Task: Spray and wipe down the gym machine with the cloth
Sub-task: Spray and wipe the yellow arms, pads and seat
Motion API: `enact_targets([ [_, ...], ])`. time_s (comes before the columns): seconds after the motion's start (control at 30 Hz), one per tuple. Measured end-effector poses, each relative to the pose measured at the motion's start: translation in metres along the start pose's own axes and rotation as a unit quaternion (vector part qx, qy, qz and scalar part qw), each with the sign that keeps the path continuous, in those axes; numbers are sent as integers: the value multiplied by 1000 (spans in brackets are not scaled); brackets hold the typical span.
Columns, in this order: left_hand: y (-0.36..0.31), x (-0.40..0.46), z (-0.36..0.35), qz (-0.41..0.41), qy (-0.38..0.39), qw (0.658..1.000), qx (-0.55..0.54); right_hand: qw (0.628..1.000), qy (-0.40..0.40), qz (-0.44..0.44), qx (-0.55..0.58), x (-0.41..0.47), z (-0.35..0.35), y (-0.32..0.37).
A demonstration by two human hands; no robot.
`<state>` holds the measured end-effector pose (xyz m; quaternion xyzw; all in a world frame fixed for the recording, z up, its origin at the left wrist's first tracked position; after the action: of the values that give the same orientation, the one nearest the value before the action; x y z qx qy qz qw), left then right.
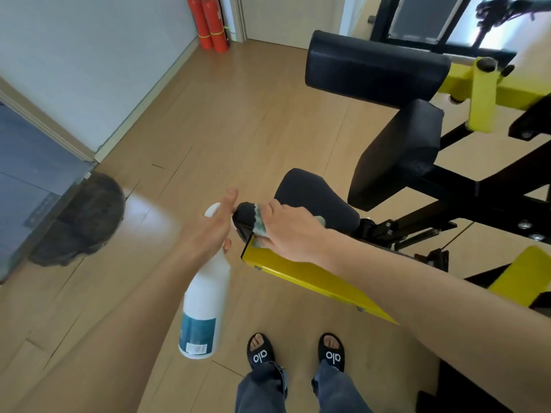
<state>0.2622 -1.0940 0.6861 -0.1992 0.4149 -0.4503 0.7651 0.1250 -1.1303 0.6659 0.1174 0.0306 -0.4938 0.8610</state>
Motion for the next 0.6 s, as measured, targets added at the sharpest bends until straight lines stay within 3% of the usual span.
enact_targets([
  [0.17,-17,-17,-5,16,-54,998,19,999,-29,-24,-10,-24,3,-14],
  [0.3,-35,-31,-22,8,-65,998,-4,993,-27,-80,-85,-129,-7,-103],
  [0.4,-34,-33,-22,29,-76,997,-19,986,17,-111,-126,-168,-9,-138],
  [0.47,-30,-33,-24,35,-77,996,-6,986,50,-92,-129,-155,-10,-131],
  [0.6,-23,-33,-27,25,-91,996,2,999,24,9,-30,-100,-2,-88],
])
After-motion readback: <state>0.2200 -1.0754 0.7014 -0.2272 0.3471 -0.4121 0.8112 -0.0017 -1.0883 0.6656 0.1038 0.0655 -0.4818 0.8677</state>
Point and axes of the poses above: each hand's wrist, its own x-axis towards the middle knuckle, its own z-axis out of the back of the hand, y = z × x, the point moved 10 cm from there along x, towards the middle knuckle, and after that the axes turned 8 degrees about -z, right-handed, at the moved point
